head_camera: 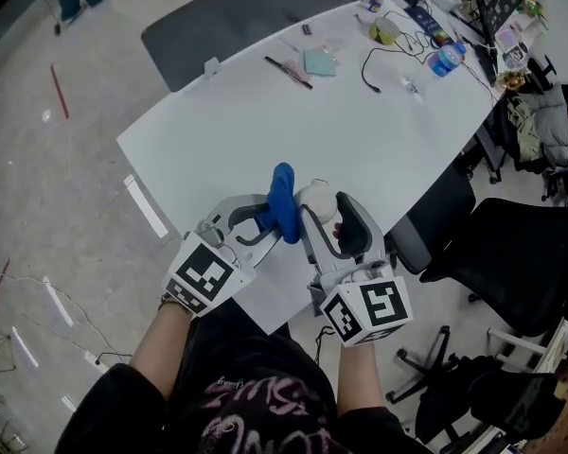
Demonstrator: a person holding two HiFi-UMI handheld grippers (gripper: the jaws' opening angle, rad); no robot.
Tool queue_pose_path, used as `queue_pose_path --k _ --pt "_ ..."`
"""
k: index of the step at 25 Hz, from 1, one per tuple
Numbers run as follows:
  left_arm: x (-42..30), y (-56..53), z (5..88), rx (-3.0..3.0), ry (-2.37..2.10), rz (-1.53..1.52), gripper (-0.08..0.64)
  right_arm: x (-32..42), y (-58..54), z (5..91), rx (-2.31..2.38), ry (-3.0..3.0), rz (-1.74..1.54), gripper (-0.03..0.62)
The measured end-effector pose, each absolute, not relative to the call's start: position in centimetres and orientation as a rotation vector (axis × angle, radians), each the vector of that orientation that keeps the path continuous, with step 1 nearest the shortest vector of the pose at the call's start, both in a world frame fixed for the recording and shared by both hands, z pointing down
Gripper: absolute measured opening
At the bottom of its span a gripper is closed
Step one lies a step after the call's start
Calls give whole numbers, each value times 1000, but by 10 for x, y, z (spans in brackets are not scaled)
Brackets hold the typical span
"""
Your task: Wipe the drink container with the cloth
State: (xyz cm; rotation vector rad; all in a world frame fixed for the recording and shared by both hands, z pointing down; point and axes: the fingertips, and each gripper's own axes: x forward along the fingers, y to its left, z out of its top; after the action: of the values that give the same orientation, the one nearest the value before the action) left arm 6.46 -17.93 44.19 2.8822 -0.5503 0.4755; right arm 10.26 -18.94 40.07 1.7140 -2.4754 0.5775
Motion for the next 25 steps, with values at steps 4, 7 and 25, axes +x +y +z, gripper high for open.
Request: queue_pose_path --k 4,7,25 --pt "62 -181 459 2862 -541 489 94 100 -192 401 1709 -2472 568 259" --pt "63 -181 479 2855 -525 537 95 100 -192 400 1714 -2466 568 259" --pt "63 -185 555 2770 -482 758 95 100 -193 407 1719 -2459 552 264"
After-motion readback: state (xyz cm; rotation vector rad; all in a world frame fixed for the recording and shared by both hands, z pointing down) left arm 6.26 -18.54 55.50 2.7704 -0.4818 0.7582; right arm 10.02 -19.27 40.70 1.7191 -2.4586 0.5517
